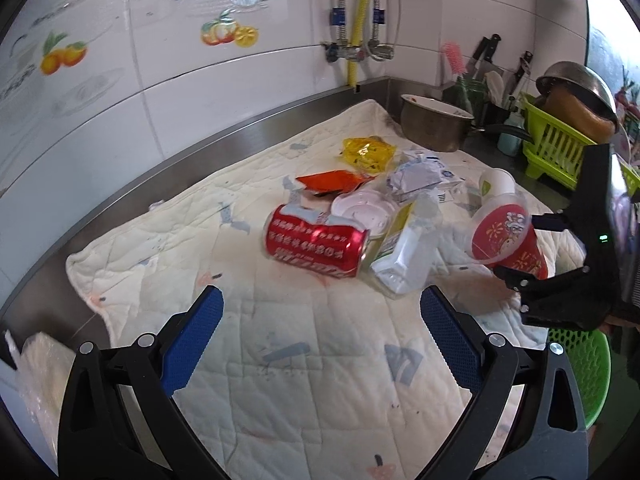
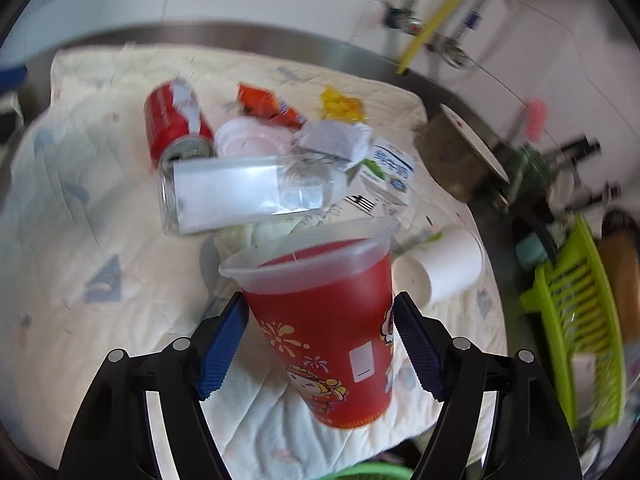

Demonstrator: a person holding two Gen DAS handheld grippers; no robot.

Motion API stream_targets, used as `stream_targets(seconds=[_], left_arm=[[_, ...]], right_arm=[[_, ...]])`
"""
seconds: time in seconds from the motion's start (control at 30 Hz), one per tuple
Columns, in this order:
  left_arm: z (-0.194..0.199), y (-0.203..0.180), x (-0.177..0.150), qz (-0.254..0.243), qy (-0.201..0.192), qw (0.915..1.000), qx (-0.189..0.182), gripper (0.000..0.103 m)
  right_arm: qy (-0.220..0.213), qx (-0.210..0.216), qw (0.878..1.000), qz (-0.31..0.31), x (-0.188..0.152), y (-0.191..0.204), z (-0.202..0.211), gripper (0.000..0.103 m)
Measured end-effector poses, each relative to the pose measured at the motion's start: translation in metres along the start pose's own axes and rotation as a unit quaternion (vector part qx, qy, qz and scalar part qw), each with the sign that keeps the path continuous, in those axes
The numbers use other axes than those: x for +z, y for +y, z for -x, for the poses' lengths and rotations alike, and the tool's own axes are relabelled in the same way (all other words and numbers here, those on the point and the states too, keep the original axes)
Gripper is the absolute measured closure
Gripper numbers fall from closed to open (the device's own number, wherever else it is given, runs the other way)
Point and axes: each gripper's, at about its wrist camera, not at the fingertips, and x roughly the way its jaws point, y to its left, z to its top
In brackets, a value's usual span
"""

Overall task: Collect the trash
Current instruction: 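Grasp the red printed cup with the right gripper and lift it, then drop the red cup into the green basket with the right gripper while the left gripper grasps the clear bottle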

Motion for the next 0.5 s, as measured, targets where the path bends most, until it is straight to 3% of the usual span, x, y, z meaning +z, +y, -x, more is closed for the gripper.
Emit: stream_targets(seconds=[0.27, 0.5], left_arm=[[-0.045, -0.042, 0.029, -0.060, 0.002, 0.9955, -0.073, 0.009], [-0.100, -0.080, 0.040, -0.117, 0.033, 0.9894, -0.080, 0.015]], right_arm=[[-0.039, 0.015, 0.990, -0.137, -0.031, -0.030, 0.061, 0.033], [-0.056, 0.002, 0.971, -0.232, -0.075, -0.049, 0.109, 0.033]])
